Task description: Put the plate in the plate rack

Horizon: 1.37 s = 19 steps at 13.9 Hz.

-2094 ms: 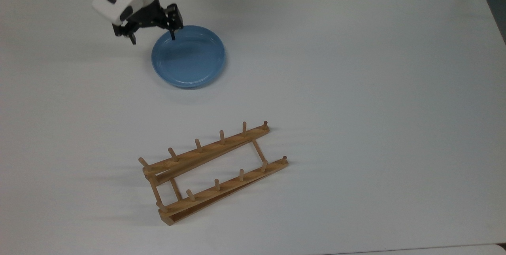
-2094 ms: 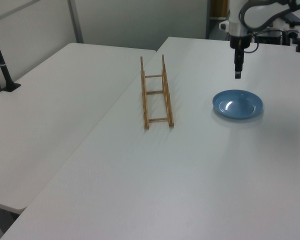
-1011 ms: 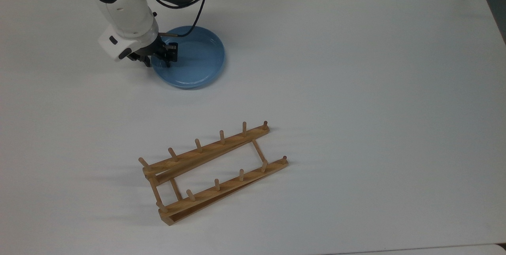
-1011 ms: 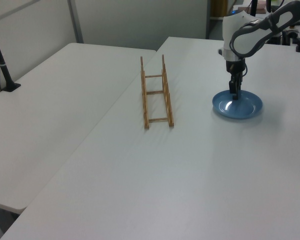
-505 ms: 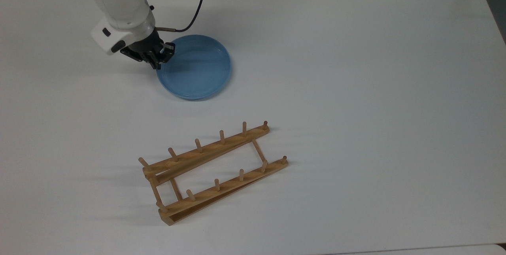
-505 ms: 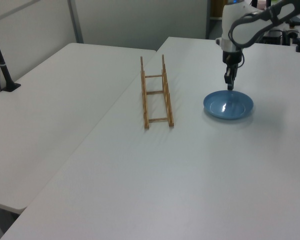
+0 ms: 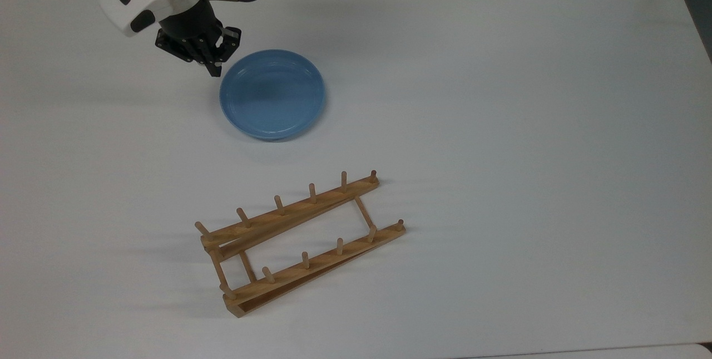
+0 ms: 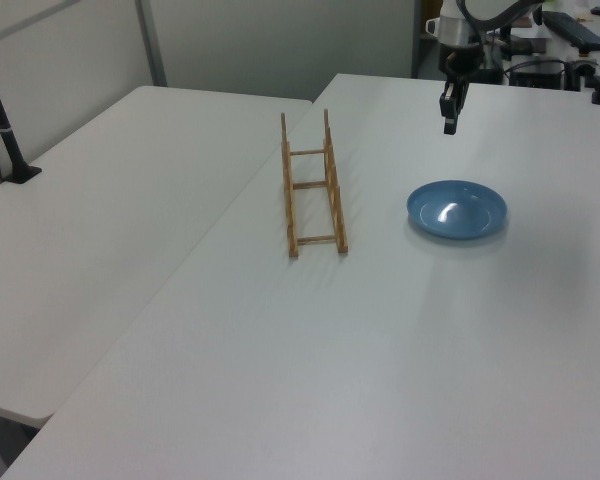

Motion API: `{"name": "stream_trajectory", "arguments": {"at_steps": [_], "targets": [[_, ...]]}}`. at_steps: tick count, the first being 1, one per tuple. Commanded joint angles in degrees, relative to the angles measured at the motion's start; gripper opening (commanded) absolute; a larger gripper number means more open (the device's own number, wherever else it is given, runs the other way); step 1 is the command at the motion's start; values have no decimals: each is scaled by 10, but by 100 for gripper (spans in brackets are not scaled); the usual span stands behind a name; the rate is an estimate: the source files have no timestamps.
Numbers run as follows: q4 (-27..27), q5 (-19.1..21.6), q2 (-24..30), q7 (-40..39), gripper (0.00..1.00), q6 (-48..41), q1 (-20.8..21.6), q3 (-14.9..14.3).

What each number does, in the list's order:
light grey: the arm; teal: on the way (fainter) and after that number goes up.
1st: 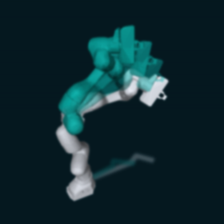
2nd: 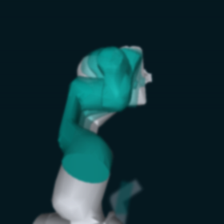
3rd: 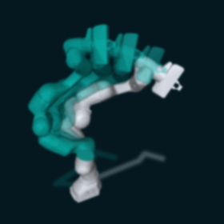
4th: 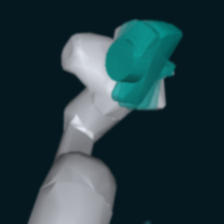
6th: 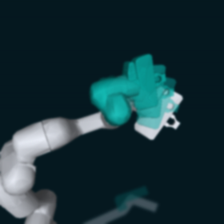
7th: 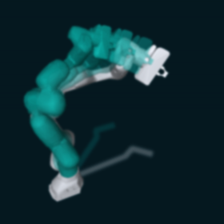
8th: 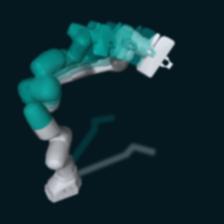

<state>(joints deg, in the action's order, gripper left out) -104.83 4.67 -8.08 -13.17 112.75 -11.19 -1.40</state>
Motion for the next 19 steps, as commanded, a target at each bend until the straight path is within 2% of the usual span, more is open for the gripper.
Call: {"name": "stream_trajectory", "arguments": {"at_steps": [1, 2, 3, 5, 7, 10, 15, 19], "targets": [[-27, 5, -11, -9, 29, -1, 3, -2], [-46, -3, -22, -10, 57, 11, 2, -2], [-63, -18, -34, -10, 70, 39, 1, -2], [-78, -24, -46, -10, 80, 76, 1, -2], [-86, -24, -61, -10, 80, 95, 0, -2], [-86, -24, -79, -10, 56, 101, 0, -2], [-86, -25, -84, -9, 28, 102, -1, -2], [-85, -24, -83, -6, 0, 102, -1, -2]]}}
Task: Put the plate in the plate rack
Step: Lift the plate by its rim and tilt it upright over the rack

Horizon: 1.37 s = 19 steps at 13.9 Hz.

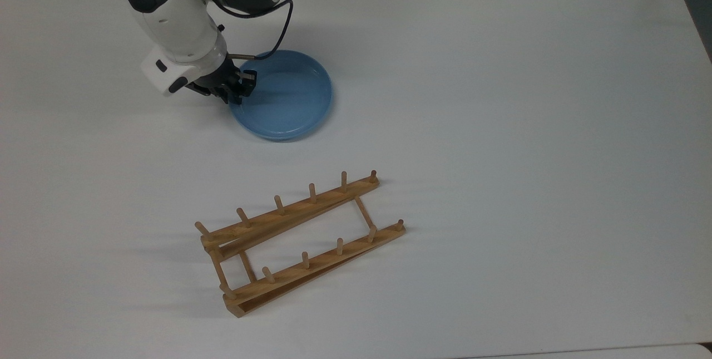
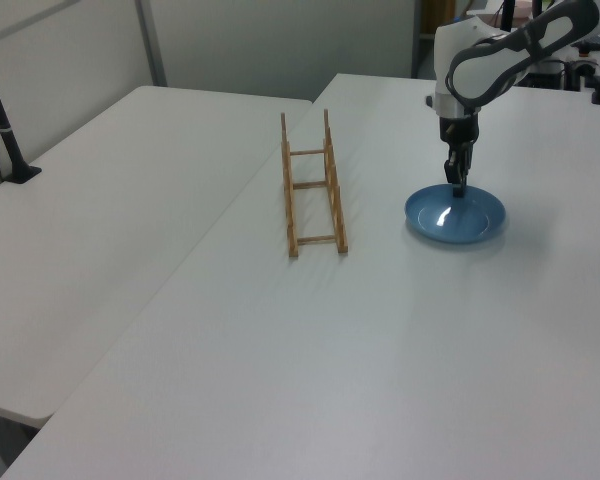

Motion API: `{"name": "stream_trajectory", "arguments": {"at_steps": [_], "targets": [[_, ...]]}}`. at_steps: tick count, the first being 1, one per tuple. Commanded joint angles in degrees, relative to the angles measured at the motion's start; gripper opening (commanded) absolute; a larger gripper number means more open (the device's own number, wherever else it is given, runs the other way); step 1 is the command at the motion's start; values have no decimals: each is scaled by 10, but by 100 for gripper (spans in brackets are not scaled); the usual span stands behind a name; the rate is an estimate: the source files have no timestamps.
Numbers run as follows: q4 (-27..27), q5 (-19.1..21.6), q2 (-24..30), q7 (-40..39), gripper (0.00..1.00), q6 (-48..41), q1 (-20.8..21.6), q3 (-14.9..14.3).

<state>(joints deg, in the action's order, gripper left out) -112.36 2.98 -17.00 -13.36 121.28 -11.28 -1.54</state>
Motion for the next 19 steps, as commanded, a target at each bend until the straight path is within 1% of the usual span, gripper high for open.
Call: {"name": "stream_trajectory", "arguments": {"at_steps": [1, 5, 9, 12, 13, 17, 19], "targets": [[-8, -7, 7, -4, 0, 17, -1, 0], [-3, -7, 17, -4, 0, 9, 0, 0], [11, -5, 41, -7, 0, -1, -1, 0], [47, 1, 44, -6, 0, -37, -1, 0], [66, 1, 45, -5, 0, -47, -1, 0], [110, 6, 61, 3, 0, -52, 4, 0], [139, -2, 72, 7, 0, -44, 8, 16]]}}
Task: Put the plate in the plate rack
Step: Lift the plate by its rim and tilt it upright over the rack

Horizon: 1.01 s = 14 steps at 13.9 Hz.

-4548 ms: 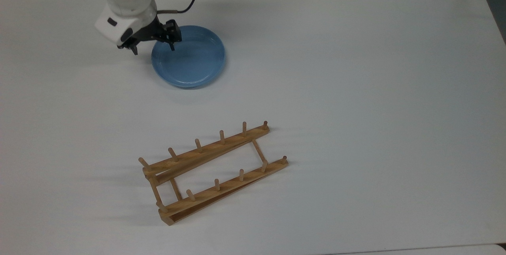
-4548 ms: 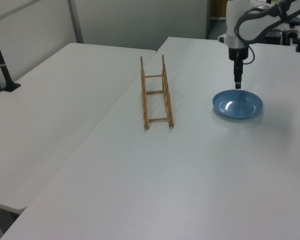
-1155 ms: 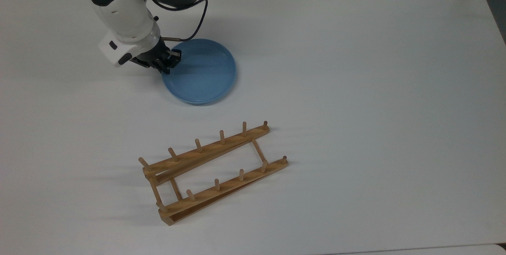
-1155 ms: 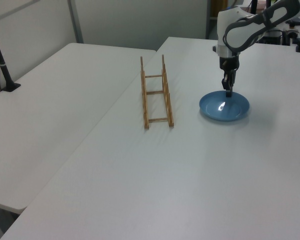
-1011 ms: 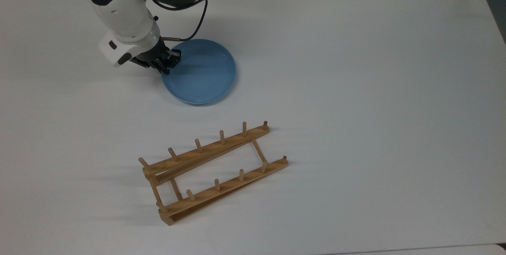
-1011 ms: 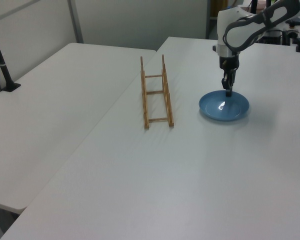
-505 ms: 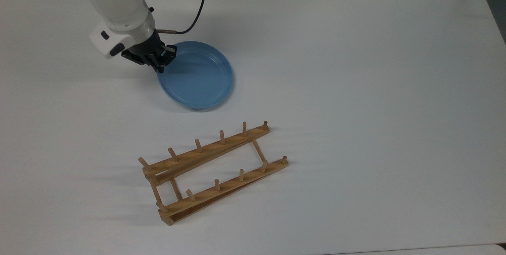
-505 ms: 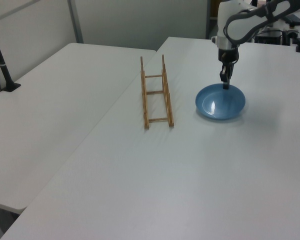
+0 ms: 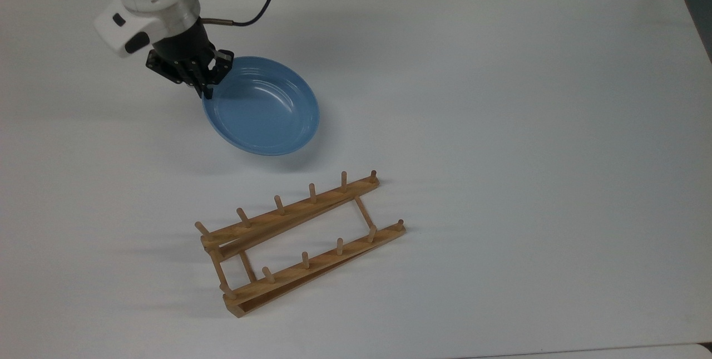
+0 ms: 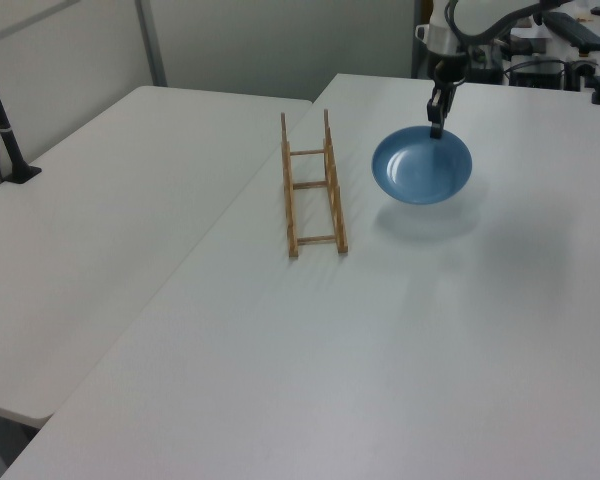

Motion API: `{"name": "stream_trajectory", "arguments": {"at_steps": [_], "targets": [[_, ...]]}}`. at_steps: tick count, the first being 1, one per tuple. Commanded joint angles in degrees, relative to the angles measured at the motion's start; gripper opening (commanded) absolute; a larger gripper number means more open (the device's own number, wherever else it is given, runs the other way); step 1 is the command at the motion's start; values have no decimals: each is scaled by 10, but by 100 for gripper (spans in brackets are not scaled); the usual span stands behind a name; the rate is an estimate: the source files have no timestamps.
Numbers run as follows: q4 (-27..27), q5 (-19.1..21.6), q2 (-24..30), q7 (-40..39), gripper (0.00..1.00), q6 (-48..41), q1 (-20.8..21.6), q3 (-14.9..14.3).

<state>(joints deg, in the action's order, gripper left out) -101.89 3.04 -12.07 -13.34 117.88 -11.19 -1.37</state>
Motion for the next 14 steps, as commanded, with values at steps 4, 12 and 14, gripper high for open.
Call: {"name": "stream_trajectory", "arguments": {"at_steps": [4, 12, 14], "targets": [[93, -59, 27, 87, 0, 11, 20, 34], [92, -363, 19, 441, 0, 158, 80, 70], [86, -482, 6, 572, 0, 165, 113, 70]]}}
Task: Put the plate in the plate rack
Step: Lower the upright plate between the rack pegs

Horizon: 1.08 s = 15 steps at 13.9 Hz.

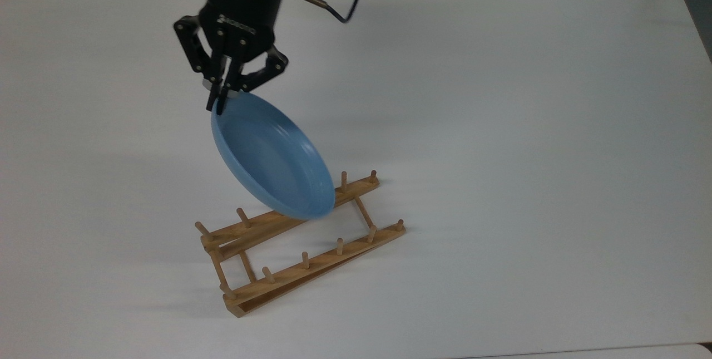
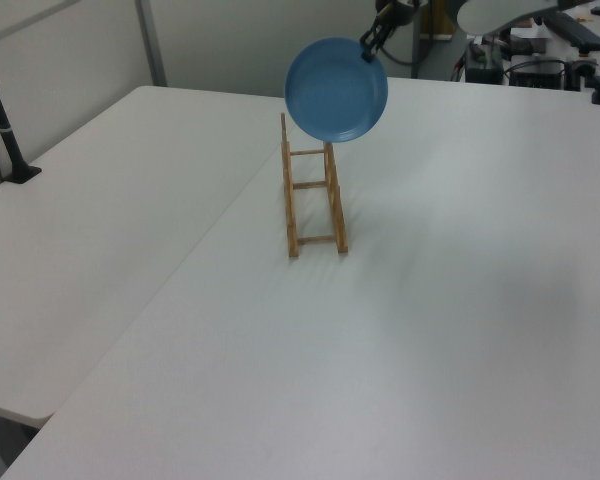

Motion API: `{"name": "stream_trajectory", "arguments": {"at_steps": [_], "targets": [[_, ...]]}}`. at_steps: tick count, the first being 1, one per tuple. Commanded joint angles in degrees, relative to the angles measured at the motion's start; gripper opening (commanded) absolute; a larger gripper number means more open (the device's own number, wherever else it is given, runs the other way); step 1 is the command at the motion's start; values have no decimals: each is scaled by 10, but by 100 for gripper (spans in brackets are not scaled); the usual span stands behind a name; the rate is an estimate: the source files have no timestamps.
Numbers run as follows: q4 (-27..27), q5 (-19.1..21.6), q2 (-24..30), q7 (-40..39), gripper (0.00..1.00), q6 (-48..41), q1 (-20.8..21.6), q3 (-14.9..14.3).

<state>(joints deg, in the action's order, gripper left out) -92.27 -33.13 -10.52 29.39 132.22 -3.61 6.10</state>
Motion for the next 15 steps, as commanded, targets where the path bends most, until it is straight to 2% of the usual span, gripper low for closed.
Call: {"name": "stream_trajectory", "arguments": {"at_steps": [1, 3, 4, 10, 15], "targets": [[-15, -176, -13, 204, 0, 22, 47, -5], [-28, -338, -39, 361, 0, 21, 62, 0], [-29, -381, -51, 405, 0, 21, 62, 7], [-52, -433, -68, 415, 0, 20, 63, 11], [-52, -446, -84, 416, 0, 19, 67, 11]]}}
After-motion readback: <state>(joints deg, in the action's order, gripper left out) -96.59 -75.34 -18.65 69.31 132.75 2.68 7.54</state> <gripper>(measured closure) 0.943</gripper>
